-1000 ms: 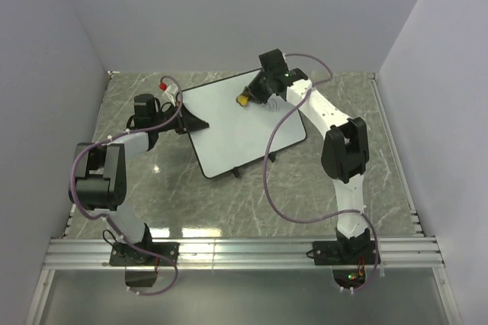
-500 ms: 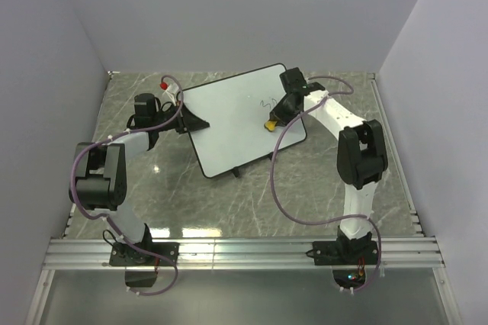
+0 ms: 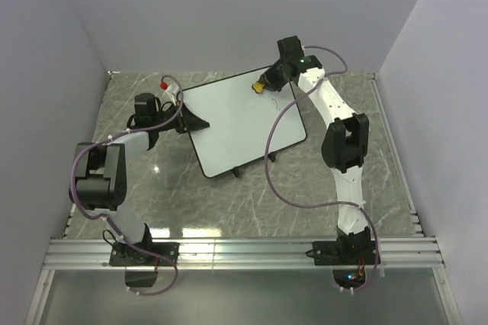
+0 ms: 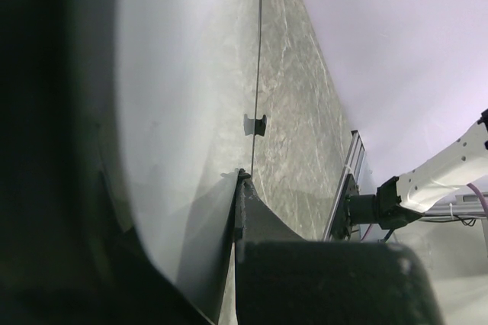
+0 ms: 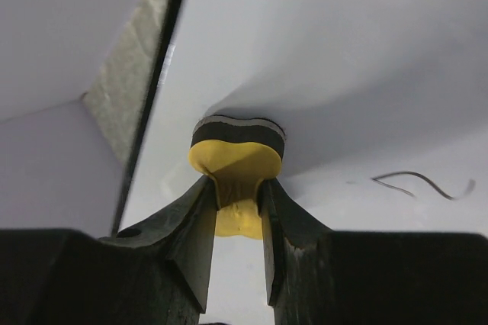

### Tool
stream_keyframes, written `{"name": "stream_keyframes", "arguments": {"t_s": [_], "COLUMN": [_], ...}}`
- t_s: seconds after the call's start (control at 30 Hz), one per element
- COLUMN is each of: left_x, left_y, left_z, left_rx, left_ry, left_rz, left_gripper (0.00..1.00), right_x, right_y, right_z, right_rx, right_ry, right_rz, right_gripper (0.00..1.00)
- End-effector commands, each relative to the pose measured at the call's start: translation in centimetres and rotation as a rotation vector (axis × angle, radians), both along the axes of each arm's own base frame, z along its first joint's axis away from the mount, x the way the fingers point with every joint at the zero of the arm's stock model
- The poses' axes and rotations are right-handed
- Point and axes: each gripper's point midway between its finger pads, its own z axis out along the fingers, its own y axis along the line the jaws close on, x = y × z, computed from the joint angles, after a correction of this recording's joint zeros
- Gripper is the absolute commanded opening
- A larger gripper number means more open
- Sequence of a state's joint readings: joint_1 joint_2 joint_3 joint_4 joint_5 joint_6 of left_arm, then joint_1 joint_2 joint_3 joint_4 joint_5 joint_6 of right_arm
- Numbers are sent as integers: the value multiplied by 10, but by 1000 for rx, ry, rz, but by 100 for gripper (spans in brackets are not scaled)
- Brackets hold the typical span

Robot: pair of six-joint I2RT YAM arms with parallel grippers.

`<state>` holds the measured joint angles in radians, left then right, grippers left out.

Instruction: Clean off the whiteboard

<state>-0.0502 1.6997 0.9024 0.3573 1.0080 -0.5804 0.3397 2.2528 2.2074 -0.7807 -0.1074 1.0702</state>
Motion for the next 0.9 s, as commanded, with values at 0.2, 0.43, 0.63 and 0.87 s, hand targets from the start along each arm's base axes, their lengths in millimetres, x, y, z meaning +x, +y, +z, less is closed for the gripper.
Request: {"name": "stream_keyframes", "arguments": {"t_s": [0.2, 0.43, 0.63, 0.87], "left_x": [-20, -21, -20, -21], "left_y": [-10, -11, -12, -15], "left_z": [-65, -65, -67, -68], "left_rx": [161, 157, 150, 145], "left_ry": [76, 74, 79, 84], "left_rz": [-25, -30, -34, -44], "left_gripper": [0, 0, 0, 0], "right_x": [11, -42, -92, -75], "right_y": [3, -54, -80, -67], "right_z": [-12, -64, -105, -84], "right_rx": [34, -18, -52, -9], "right_ry": [-13, 96, 183, 136], "right_rz": [-35, -97, -123, -102], "right_gripper": [0, 0, 0, 0]}}
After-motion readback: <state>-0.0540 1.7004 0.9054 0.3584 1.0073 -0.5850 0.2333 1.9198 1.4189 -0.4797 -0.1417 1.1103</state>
